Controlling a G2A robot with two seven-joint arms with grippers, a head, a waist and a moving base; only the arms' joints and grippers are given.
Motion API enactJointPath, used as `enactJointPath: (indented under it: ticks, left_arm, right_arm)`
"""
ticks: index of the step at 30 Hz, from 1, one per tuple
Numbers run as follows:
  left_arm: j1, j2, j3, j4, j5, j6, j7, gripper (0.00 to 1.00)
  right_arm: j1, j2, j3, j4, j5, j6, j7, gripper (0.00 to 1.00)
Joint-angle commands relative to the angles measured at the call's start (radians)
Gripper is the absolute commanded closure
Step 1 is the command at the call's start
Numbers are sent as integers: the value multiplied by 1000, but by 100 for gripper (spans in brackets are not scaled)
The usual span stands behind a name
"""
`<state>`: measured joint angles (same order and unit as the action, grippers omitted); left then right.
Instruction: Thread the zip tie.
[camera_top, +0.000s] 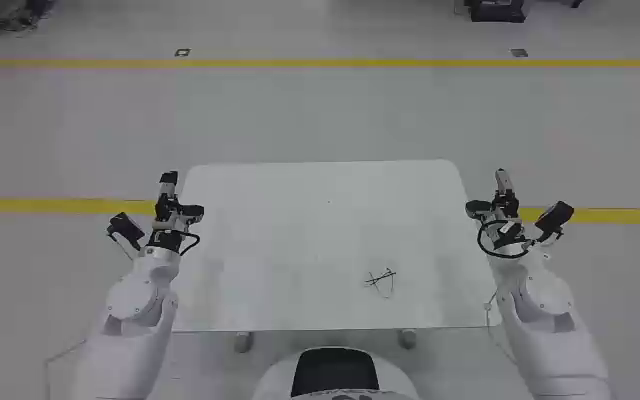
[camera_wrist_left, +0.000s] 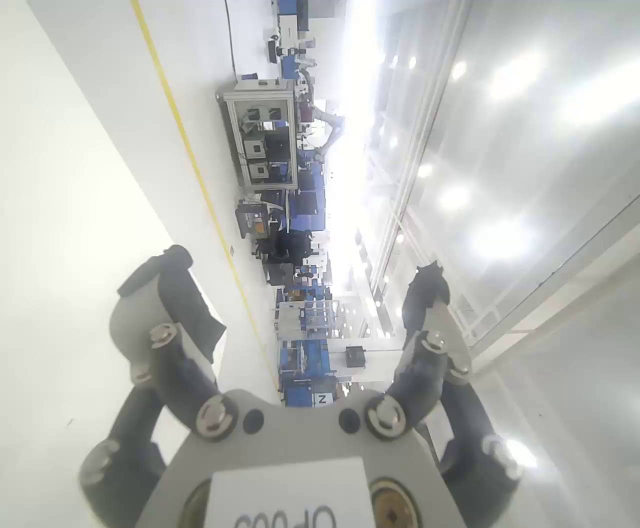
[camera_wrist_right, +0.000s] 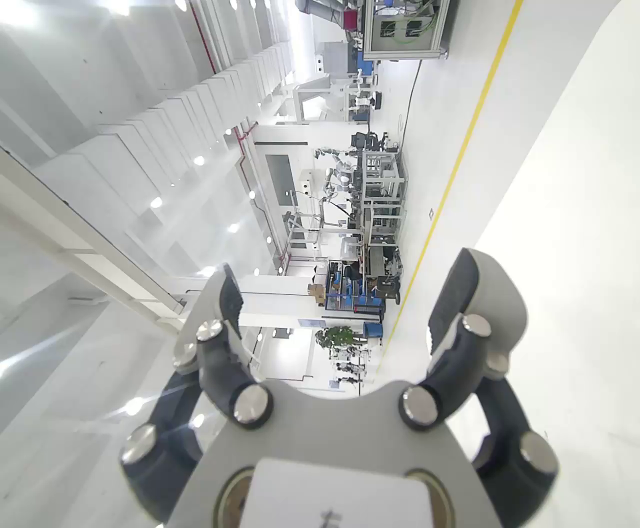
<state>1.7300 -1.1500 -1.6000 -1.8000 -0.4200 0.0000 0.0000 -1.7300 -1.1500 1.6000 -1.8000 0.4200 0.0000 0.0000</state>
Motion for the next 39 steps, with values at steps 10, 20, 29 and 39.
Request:
enactJointPath:
  ticks: [10,20,29,39]
  left_arm:
    - [0,0,0,0,0,0,0,0]
    - [0,0,0,0,0,0,0,0]
    - [0,0,0,0,0,0,0,0]
    - [0,0,0,0,0,0,0,0]
  right_arm:
    - [0,0,0,0,0,0,0,0]
    - [54,19,-29,9,-375,4,161,0]
    - [66,24,-62,27,-492,-6,231,0]
    - [128,40,-97,14,-718,16,417,0]
